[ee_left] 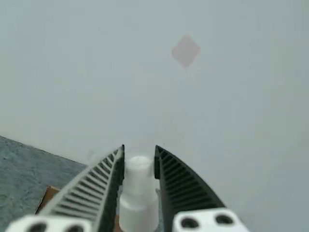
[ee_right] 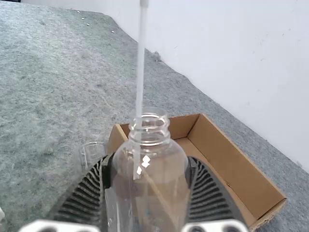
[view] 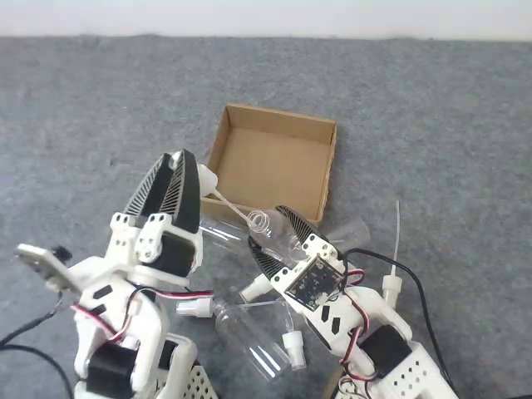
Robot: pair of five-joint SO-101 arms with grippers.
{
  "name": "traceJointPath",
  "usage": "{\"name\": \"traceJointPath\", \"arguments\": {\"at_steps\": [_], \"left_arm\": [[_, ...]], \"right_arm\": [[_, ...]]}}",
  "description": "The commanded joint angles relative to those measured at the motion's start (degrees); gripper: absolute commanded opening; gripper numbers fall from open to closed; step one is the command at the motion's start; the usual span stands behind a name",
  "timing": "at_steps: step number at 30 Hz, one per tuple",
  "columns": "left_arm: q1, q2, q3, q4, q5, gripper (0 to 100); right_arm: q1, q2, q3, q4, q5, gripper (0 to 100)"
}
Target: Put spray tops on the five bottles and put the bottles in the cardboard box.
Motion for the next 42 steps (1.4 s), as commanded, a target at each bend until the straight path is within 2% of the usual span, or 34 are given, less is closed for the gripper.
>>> {"name": "traceJointPath", "arguments": {"at_steps": [1,9,21,31,36,42], "left_arm": [[1.5,-1.2,-0.5,-2.0,-1.6,1],[10.5,-1.2,1.5,0.4,-7.6,1],[16.0,-1.2,5.8,0.3,-15.7,1],[16.4,-1.2,6.4,0.4,-20.3,2],[16.4,-1.2,6.5,0.4,-22.9,2],[16.4,-1.1,8.9,0.3,-22.2,2]], "right_arm": [[-0.2,-0.6,1.1,0.0,1.1,0.7],[-0.2,-0.6,1.1,0.0,0.9,0.7],[-0.2,-0.6,1.1,0.0,0.8,0.7],[0.0,-0.6,1.1,0.0,0.8,0.7],[3.1,-0.7,1.0,-0.1,0.7,0.7],[3.2,-0.7,1.1,0.0,0.6,0.7]]}}
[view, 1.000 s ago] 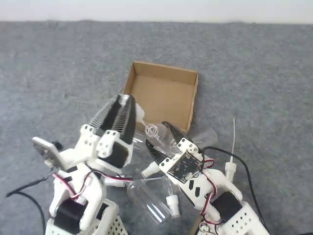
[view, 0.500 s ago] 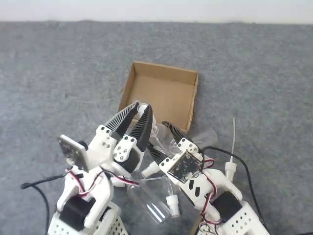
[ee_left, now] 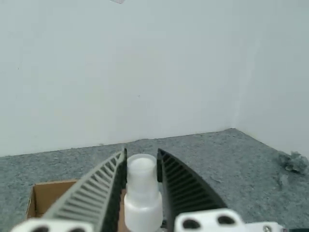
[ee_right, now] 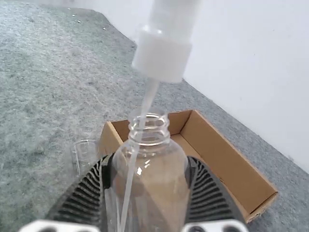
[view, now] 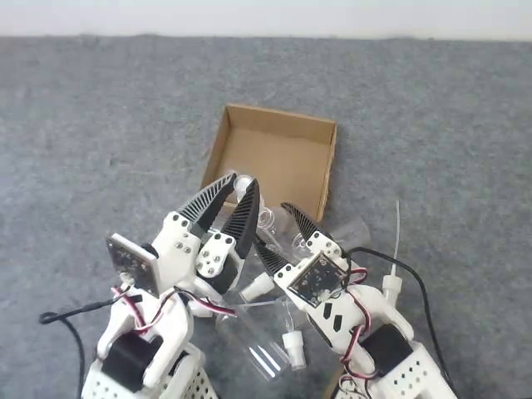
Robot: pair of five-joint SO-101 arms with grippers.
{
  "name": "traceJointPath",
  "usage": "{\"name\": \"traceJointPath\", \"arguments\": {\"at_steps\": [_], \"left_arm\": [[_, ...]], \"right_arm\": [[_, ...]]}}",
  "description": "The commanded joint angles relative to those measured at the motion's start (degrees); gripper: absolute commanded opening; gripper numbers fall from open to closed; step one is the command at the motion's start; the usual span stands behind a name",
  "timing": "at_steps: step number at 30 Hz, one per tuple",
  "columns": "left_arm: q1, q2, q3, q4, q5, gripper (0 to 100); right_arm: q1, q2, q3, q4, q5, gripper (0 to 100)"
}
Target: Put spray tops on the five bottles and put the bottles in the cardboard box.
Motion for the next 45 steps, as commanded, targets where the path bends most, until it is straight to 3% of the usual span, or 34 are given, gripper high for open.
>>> {"name": "traceJointPath", "arguments": {"at_steps": [1,6,20,28,45], "left_arm": [[0.0,-1.1,2.7,0.0,1.1,2],[-0.3,-1.1,3.5,0.3,8.5,2],[-0.1,-1.1,6.2,0.7,8.6,2],[0.1,-1.2,4.3,8.8,8.9,23],[-0.4,-1.2,-6.2,19.1,9.0,23]], "right_arm": [[1.4,-0.7,1.2,0.0,0.5,0.7],[1.4,-0.7,1.1,0.9,0.5,0.7],[1.4,-0.7,1.1,1.2,0.5,0.7],[1.7,-0.7,1.1,1.2,0.4,0.7],[1.9,-0.7,1.1,1.2,-2.4,0.6]]}}
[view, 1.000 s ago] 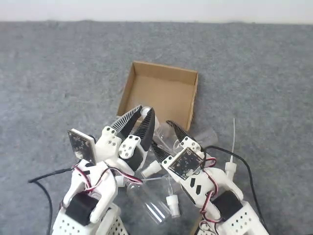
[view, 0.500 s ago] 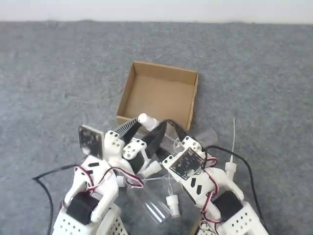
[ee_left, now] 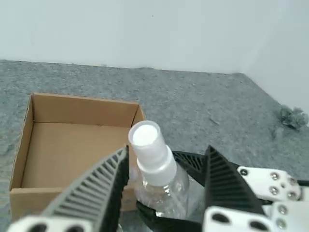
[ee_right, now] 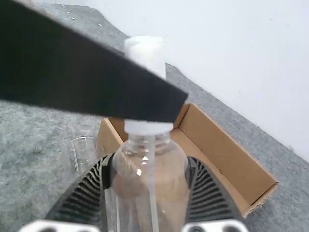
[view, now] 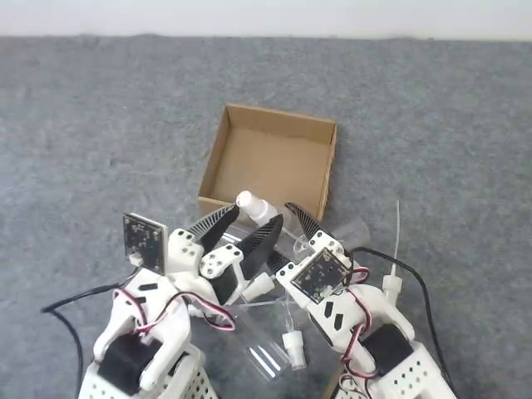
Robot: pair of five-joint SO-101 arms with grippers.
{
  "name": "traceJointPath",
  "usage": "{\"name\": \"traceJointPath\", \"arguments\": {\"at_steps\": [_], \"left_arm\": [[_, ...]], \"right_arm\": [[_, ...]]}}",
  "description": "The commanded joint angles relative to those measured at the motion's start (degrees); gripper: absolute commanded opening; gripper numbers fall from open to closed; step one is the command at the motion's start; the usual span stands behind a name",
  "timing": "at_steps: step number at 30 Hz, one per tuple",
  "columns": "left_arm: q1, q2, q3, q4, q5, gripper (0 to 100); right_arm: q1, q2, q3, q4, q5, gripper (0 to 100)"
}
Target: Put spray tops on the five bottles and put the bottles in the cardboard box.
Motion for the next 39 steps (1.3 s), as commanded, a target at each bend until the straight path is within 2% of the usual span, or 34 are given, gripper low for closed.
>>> {"name": "traceJointPath", "arguments": {"at_steps": [1,5,10,23,29,34,39], "left_arm": [[-0.1,-1.1,-4.8,0.4,0.8,23],[-0.1,-1.2,-5.8,0.3,1.1,23],[-0.4,-1.2,-9.4,0.4,6.6,23],[-18.8,-1.2,-9.6,-3.0,6.9,23],[-21.3,-1.2,-7.8,-3.5,6.9,23],[-21.2,-1.2,-2.6,-9.1,6.9,23],[-21.2,-1.1,4.2,-17.8,6.9,23]], "right_arm": [[0.8,-0.7,1.1,0.2,-0.7,0.6],[0.8,-0.7,1.1,0.2,-0.6,0.6],[2.3,-0.7,1.1,-0.2,-0.6,0.6],[2.5,-0.7,1.1,-0.4,-1.1,0.6],[2.2,-0.7,1.1,-3.8,-1.1,0.6],[2.2,-0.7,0.4,-5.9,-4.9,0.6],[2.2,-0.7,-1.5,-5.4,-7.1,0.6]]}}
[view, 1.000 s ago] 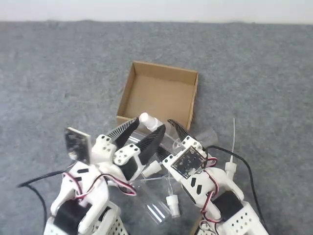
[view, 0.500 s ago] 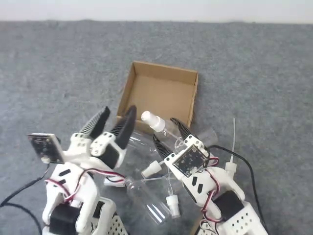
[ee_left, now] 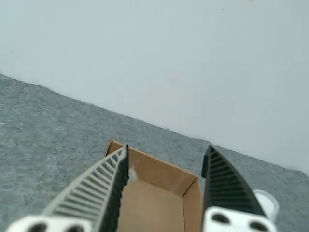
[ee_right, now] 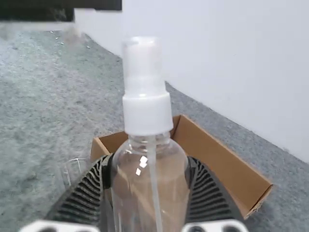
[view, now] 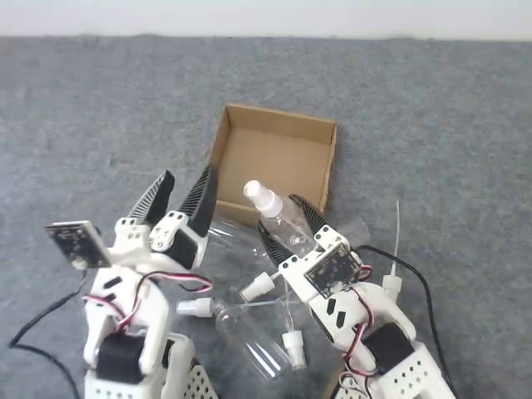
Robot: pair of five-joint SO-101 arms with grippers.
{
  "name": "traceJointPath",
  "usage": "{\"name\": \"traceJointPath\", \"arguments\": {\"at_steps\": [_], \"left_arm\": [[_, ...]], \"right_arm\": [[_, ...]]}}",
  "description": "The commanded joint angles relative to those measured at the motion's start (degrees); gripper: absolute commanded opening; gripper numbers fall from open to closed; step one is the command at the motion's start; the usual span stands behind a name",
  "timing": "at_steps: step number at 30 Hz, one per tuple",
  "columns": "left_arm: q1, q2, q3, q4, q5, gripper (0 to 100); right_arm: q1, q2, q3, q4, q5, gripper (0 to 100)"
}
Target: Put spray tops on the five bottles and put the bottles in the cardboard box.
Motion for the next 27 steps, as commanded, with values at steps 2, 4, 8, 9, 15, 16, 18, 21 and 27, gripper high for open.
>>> {"name": "traceJointPath", "arguments": {"at_steps": [2,4,8,9,15,16,18,21,27], "left_arm": [[0.4,-1.1,4.8,-10.4,0.4,23],[2.0,-1.1,6.5,-12.0,0.1,23],[7.8,-1.1,8.1,-11.9,-2.7,23],[9.1,-1.1,8.7,-11.9,-3.4,23],[13.3,-1.1,9.4,-9.7,-5.2,23],[14.2,-1.1,9.3,-9.0,-5.8,23],[16.3,-1.1,9.2,-7.6,-7.6,23],[18.7,-1.1,9.0,-5.9,-8.4,23],[19.3,-1.1,9.0,-5.6,-8.5,23]], "right_arm": [[0.6,-0.7,-1.5,-1.5,-2.6,0.6],[0.6,-0.7,-1.5,-1.5,-2.8,0.6],[0.6,-0.7,-1.5,-1.5,-2.8,0.6],[0.6,-0.7,-1.5,-1.5,-2.8,0.6],[0.6,-0.7,-1.5,-1.4,-2.8,0.6],[0.6,-0.7,-1.5,-1.4,-2.8,0.6],[0.6,-0.7,-1.4,-1.4,-2.8,0.6],[0.7,-0.7,-1.3,-1.3,-2.8,0.6],[0.9,-0.7,-1.4,-0.5,-2.8,0.6]]}}
